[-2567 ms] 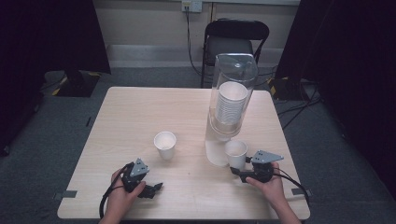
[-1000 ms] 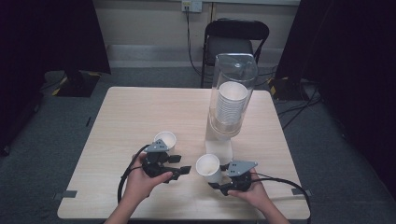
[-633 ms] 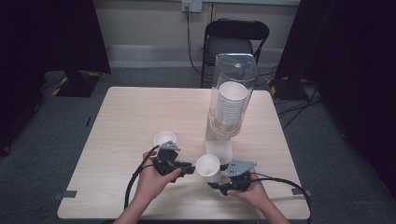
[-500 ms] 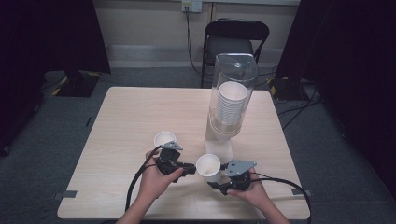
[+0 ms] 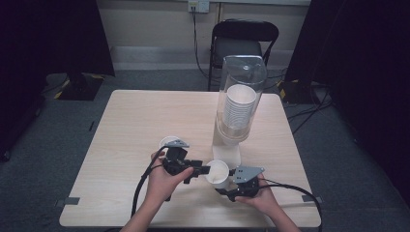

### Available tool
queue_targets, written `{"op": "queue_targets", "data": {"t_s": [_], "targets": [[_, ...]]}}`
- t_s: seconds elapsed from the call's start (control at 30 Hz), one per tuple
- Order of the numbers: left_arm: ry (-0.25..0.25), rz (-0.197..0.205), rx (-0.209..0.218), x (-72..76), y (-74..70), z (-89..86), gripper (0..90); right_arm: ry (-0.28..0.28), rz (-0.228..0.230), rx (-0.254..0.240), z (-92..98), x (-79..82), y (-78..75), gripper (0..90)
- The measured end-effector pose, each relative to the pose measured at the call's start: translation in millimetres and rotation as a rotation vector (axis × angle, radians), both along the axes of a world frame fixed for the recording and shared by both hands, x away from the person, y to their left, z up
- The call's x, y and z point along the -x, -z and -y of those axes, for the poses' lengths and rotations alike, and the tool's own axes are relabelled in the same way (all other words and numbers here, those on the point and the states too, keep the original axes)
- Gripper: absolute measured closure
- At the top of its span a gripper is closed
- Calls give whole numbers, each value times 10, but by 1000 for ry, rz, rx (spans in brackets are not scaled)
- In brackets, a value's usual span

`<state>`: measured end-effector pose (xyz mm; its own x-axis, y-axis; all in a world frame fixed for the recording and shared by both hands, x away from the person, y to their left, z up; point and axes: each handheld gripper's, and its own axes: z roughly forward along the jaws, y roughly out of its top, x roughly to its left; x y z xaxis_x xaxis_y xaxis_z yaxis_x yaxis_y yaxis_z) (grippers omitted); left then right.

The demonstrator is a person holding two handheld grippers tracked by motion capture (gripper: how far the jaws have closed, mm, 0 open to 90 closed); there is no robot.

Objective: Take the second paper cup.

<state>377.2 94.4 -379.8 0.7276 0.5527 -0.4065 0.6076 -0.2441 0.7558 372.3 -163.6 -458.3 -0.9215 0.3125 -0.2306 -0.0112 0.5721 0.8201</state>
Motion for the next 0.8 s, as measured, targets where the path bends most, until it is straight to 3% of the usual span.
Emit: {"op": "queue_targets", "data": {"t_s": [0.07, 0.13, 0.2, 0.23, 0.33, 0.4, 0.47, 0.57, 0.63, 0.7, 0.73, 0.8], "targets": [[-7, -15, 15, -10, 15, 56, 610, -5, 17, 29, -16, 14, -9, 353], [-8, -25, -18, -20, 19, 102, 697, -19, 33, 46, -46, 31, -8, 353], [-29, -21, -126, -26, 21, 123, 821, -32, 25, 37, -66, 42, -10, 352], [-41, -40, -149, -31, 15, 109, 862, -35, 26, 43, -69, 44, -9, 352], [-59, -101, -137, -32, -6, 23, 877, -43, 14, 21, -56, 41, -12, 339], [-89, -103, -170, -18, -35, -74, 878, -7, -32, 32, -8, 11, -4, 237], [-112, -121, -208, -14, -39, -193, 876, 44, -44, 59, 93, -24, 21, 212], [-157, -125, -252, -23, -17, -350, 873, 100, -78, 38, 258, -63, 14, 204], [-165, -114, -255, -29, 7, -398, 843, 130, -92, 33, 333, -88, 9, 195], [-173, -92, -231, -25, 35, -413, 727, 151, -96, 56, 378, -106, 13, 192], [-164, -74, -237, -18, 35, -423, 694, 160, -97, 57, 393, -111, 13, 193], [-155, -20, -208, 11, 20, -468, 570, 167, -95, 48, 427, -119, 9, 194]]}}
